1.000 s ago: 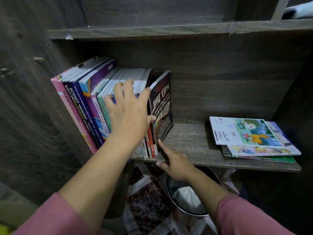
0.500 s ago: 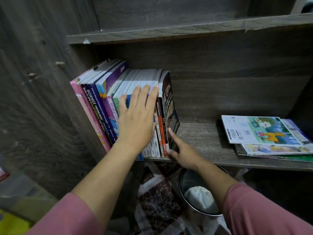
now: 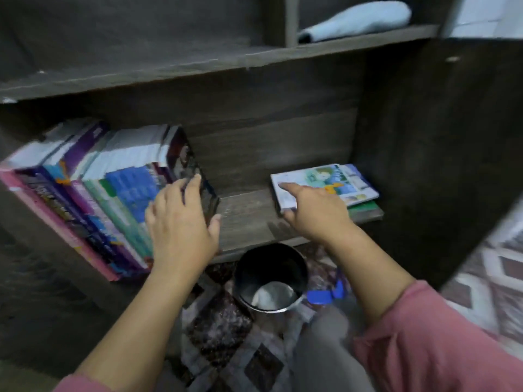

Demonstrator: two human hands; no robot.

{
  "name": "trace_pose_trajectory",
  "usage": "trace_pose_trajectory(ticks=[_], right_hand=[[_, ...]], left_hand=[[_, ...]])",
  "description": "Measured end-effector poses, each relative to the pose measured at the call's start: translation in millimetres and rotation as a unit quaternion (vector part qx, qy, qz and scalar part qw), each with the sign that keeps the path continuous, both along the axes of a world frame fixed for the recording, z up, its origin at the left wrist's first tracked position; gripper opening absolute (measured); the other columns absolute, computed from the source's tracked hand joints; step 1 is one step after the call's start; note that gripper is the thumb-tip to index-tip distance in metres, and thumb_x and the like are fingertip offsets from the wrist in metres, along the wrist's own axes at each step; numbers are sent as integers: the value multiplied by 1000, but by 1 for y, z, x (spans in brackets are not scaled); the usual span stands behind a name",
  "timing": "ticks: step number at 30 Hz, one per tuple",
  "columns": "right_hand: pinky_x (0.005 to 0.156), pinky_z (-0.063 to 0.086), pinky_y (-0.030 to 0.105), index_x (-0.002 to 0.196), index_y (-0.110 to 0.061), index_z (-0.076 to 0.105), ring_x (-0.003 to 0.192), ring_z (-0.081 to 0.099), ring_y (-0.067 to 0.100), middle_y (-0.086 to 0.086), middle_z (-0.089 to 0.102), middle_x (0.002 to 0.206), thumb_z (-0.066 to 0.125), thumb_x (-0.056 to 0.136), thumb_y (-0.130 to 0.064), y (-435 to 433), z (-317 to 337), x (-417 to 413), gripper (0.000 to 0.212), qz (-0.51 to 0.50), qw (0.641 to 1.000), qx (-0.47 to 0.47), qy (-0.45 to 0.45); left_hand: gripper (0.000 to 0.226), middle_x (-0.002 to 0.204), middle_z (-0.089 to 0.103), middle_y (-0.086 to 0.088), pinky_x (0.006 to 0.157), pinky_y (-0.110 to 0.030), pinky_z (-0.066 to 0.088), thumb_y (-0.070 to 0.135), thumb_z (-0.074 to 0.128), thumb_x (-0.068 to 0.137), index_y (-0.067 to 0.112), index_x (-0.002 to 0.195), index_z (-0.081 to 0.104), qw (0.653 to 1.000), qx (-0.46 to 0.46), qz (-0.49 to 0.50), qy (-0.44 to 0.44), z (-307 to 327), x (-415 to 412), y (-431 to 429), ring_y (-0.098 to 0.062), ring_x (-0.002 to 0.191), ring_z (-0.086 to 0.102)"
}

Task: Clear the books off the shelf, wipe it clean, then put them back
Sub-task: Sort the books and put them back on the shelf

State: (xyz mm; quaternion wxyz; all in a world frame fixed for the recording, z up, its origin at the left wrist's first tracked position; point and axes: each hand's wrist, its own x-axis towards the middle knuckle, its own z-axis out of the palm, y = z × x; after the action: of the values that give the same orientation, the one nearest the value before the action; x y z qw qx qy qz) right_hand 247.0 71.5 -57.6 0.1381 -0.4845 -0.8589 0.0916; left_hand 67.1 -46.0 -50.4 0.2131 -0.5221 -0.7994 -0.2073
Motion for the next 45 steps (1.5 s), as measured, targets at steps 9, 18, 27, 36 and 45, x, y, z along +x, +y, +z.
trace_pose_trajectory(ticks=[9,18,27,36,45], right_hand=[[94,45,35,141,-37,43,120,55,25,1,59,133,57,93,-38,-66,-50,271,51,-167,980,-101,-31],[86,48,34,142,-29,45,118,56,25,4,56,136,54,96,-32,-110,-206,396,47,-283,899,-319,-97],[110,31,48,150,-22,22,140,26,36,14,23,154,66,87,-33,-102,-364,360,78,-270,867,-376,-181],[111,28,50,154,-26,1,145,12,36,14,7,160,68,86,-33,-96,-414,376,95,-313,879,-309,-184],[110,32,42,152,-22,25,136,39,29,7,39,151,49,97,-29,-89,-400,396,61,-361,911,-182,-80]], left_hand=[[61,127,50,-7,99,-45,42,40,70,80,21,134,50,926,-191,-306,-114,-41,219,47,-31,119,47],[41,130,54,-5,96,-38,48,35,61,90,16,126,57,753,-464,-438,-159,-139,389,87,-24,115,55],[10,110,60,-3,75,-30,46,24,59,89,24,99,55,695,-605,-385,-38,-217,375,86,-23,94,58],[35,113,58,-5,80,-32,54,25,59,92,18,126,53,667,-650,-352,-92,-239,381,100,-20,92,59],[34,125,58,-8,87,-32,52,25,53,94,11,125,58,624,-699,-350,-10,-244,383,97,-23,106,59]])
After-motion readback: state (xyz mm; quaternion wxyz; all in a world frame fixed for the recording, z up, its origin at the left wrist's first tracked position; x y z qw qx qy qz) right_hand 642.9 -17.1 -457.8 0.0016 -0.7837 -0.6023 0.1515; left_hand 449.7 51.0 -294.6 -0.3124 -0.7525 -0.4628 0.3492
